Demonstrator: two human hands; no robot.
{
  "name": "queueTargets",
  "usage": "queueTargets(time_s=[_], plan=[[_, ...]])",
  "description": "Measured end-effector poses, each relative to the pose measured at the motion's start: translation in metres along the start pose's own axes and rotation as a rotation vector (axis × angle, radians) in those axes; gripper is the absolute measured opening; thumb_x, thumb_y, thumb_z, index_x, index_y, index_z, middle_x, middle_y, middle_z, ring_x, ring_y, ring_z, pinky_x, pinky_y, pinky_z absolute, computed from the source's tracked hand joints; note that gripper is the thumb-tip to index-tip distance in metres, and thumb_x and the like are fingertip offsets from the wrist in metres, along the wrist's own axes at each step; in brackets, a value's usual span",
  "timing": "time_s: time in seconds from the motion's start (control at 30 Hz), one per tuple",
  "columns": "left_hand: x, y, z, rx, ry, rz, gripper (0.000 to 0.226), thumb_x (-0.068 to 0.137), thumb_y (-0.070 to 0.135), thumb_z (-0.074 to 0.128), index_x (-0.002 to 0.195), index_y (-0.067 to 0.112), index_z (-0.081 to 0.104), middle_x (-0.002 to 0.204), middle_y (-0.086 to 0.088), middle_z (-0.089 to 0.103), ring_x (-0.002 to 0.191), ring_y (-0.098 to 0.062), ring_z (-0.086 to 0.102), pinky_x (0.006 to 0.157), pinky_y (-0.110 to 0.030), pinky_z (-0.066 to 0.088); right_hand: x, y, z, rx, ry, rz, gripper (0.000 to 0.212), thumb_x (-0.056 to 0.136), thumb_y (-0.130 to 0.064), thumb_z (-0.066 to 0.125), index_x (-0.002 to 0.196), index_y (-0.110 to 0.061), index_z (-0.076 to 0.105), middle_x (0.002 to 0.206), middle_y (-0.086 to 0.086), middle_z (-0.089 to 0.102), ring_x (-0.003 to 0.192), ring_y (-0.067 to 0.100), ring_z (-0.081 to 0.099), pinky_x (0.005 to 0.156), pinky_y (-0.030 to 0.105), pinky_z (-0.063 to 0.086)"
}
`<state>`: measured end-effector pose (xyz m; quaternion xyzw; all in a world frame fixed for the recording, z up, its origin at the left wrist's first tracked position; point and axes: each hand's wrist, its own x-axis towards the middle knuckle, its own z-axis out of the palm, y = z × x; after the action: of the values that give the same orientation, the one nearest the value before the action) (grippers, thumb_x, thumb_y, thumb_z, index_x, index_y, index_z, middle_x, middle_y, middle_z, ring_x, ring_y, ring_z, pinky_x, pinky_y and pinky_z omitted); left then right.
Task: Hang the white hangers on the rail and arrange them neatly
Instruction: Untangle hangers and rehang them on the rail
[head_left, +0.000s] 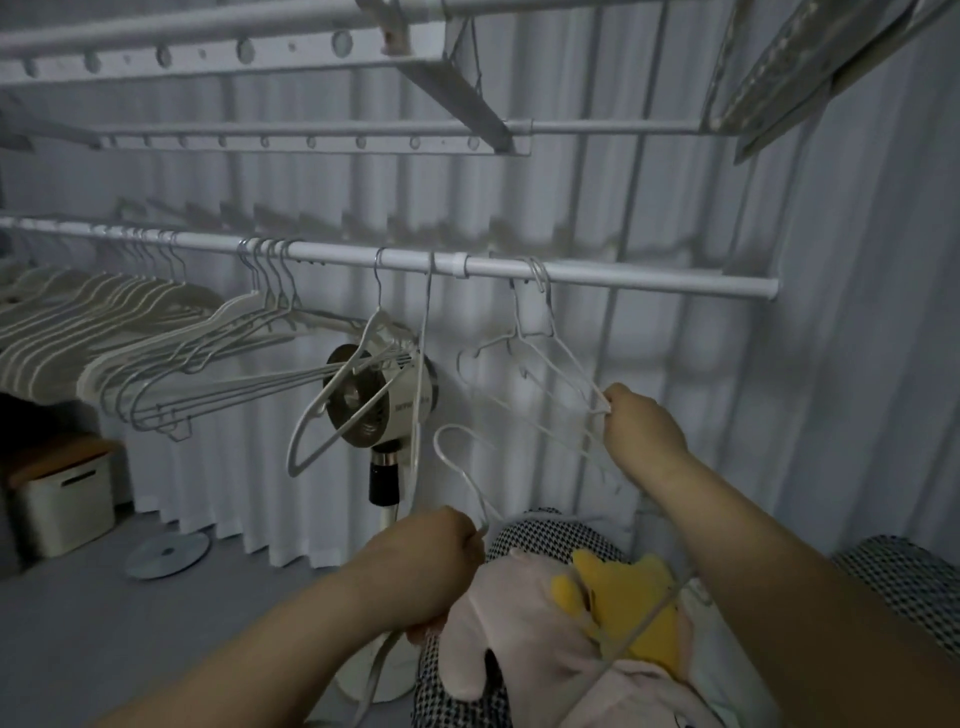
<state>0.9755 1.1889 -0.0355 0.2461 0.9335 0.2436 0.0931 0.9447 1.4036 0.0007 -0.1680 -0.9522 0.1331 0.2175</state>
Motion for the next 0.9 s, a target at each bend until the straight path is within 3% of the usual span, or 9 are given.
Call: queueTargets(time_s=[0.07, 0.17, 0.3, 0.43, 0.6, 0.73, 0.9], plan=[[0.001, -0.001, -0.003, -0.076, -0.003, 0.012, 0.03, 0.097, 0.02, 0.034, 0.108, 0.005, 0.058, 0.042, 0.001, 0.044, 0.021, -0.006, 0.037, 0.029, -0.016, 0.033, 0.002, 0.008, 0.0, 0.026, 0.0, 0.014, 0.026, 0.093, -0.002, 0.032, 0.114, -0.001, 0.047, 0.113, 0.021, 0.058, 0.092, 0.029, 0.055, 0.069, 0.026, 0.034], [-0.001, -0.007, -0.007, -0.151, 0.013, 0.028, 0.023, 0.097, 0.022, 0.035, 0.095, 0.018, 0.058, 0.022, 0.003, 0.042, 0.018, -0.007, 0.035, 0.027, -0.017, 0.033, 0.001, 0.017, 0.004, 0.127, -0.031, 0.03, 0.028, 0.095, -0.006, 0.032, 0.119, -0.001, 0.047, 0.116, 0.021, 0.058, 0.102, 0.032, 0.056, 0.072, 0.026, 0.037], [-0.007, -0.013, -0.01, -0.139, 0.016, 0.059, 0.02, 0.097, 0.028, 0.036, 0.087, 0.026, 0.053, 0.023, 0.002, 0.042, 0.018, -0.007, 0.036, 0.026, -0.016, 0.032, 0.001, 0.018, 0.014, 0.299, -0.125, 0.037, 0.03, 0.096, -0.009, 0.033, 0.122, -0.002, 0.046, 0.102, 0.016, 0.053, 0.078, 0.023, 0.048, 0.056, 0.024, 0.033], [-0.004, -0.02, -0.008, -0.055, 0.051, 0.023, 0.02, 0.097, 0.028, 0.036, 0.095, 0.024, 0.056, 0.043, 0.002, 0.043, 0.02, -0.005, 0.039, 0.028, -0.016, 0.038, 0.004, 0.014, 0.025, 0.368, -0.164, 0.011, 0.028, 0.095, -0.005, 0.032, 0.119, -0.002, 0.047, 0.093, 0.011, 0.047, 0.061, 0.011, 0.037, 0.051, 0.022, 0.028], [-0.001, -0.025, -0.007, -0.048, 0.037, -0.012, 0.022, 0.097, 0.027, 0.036, 0.102, 0.021, 0.057, 0.043, 0.002, 0.043, 0.019, -0.005, 0.038, 0.028, -0.015, 0.036, 0.008, 0.011, 0.04, 0.47, -0.159, 0.028, 0.021, 0.097, -0.006, 0.031, 0.108, -0.012, 0.047, 0.068, -0.004, 0.037, 0.056, 0.006, 0.032, 0.048, 0.017, 0.025], [-0.005, -0.029, -0.008, -0.109, 0.02, 0.012, 0.027, 0.097, 0.03, 0.036, 0.103, 0.017, 0.06, 0.024, 0.003, 0.041, 0.02, -0.007, 0.039, 0.028, -0.016, 0.036, 0.008, 0.007, 0.049, 0.572, -0.128, 0.068, 0.011, 0.097, -0.008, 0.031, 0.095, -0.012, 0.041, 0.069, -0.005, 0.038, 0.056, 0.006, 0.033, 0.05, 0.016, 0.026], [-0.015, -0.032, -0.005, -0.151, -0.022, -0.002, 0.028, 0.096, 0.032, 0.035, 0.103, 0.023, 0.06, 0.022, 0.004, 0.041, 0.019, -0.006, 0.039, 0.03, -0.016, 0.036, 0.009, -0.003, 0.057, 0.604, -0.115, 0.06, 0.018, 0.097, -0.009, 0.032, 0.106, -0.01, 0.047, 0.077, 0.0, 0.044, 0.058, 0.006, 0.034, 0.052, 0.017, 0.027]])
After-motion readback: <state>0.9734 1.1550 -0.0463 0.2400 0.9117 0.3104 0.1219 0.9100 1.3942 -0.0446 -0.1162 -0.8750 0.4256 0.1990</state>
